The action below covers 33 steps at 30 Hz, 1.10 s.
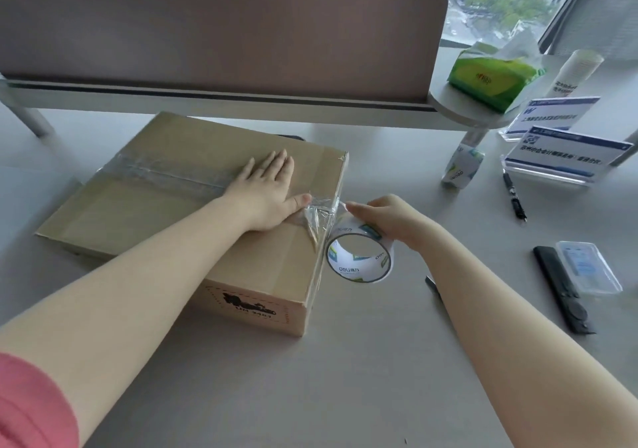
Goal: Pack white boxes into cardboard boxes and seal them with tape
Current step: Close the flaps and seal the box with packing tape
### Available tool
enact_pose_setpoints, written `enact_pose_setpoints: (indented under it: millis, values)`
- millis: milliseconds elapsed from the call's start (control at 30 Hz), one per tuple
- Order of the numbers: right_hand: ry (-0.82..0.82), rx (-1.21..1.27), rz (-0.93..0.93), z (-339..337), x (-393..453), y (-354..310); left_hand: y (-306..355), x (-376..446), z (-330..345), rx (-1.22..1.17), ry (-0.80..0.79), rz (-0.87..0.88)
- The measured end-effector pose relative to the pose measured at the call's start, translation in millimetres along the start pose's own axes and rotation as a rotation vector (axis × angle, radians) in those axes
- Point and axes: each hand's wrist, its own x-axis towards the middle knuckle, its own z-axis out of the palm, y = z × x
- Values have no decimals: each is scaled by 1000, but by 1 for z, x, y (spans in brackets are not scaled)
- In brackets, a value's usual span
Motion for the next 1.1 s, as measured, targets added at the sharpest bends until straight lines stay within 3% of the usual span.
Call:
enact_pose_setpoints:
  millis: [133,200,267,467,733,933,1000,1100]
  values:
    - [-76,348,45,-9,-2,16,21,4,-11,-199,37,-37]
    - [-107,406,69,-11,-5,23,33,5,-8,-277,82,-3]
    - [-103,425,74,-11,-8,26,40,7,0,-208,93,33]
    - [104,132,3,-13,-9,14,39,11,7,-114,92,47]
    - [51,-250,1,-8,3,12,38,13,6,-124,110,50]
    - [-93,-145,-6,-19,3,17,48,2,4,-180,297,-41]
    - [-134,-156,-20,-21,3,17,59,-7,3,-256,373,-113]
    - [-177,-121,-39,-25,3,19,80,-28,7,-626,522,-195]
